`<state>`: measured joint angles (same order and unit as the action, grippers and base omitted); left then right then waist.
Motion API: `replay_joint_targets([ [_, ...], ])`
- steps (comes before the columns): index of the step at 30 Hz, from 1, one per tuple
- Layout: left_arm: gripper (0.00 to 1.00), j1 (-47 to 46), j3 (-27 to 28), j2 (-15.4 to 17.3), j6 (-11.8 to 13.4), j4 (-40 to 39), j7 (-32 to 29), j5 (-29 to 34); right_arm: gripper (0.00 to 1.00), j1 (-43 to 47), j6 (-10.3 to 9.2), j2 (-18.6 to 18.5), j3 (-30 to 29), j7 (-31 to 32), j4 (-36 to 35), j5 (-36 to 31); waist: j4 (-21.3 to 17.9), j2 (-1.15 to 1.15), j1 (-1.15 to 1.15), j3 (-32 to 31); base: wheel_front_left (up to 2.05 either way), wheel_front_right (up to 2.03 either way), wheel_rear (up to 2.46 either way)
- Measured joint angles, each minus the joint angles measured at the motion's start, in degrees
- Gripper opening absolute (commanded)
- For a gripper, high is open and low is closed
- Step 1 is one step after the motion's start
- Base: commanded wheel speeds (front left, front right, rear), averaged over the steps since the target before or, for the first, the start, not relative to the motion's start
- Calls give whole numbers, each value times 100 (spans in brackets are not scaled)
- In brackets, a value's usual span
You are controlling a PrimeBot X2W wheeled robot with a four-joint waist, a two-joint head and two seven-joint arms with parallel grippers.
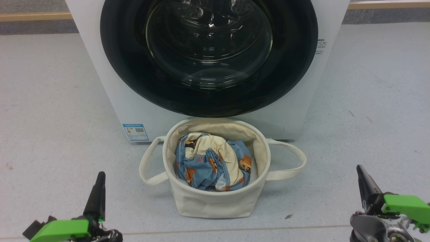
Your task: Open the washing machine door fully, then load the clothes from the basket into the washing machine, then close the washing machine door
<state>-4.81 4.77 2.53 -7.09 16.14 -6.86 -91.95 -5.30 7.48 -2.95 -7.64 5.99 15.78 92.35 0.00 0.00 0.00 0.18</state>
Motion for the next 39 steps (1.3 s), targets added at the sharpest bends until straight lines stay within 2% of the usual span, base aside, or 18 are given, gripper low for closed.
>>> replay_joint_targets([
  [39, 0, 0, 0, 0, 0, 0, 1, 0, 0, 0, 0, 1, -1, 1, 1, -1, 0, 0, 0, 0, 0, 0, 0],
])
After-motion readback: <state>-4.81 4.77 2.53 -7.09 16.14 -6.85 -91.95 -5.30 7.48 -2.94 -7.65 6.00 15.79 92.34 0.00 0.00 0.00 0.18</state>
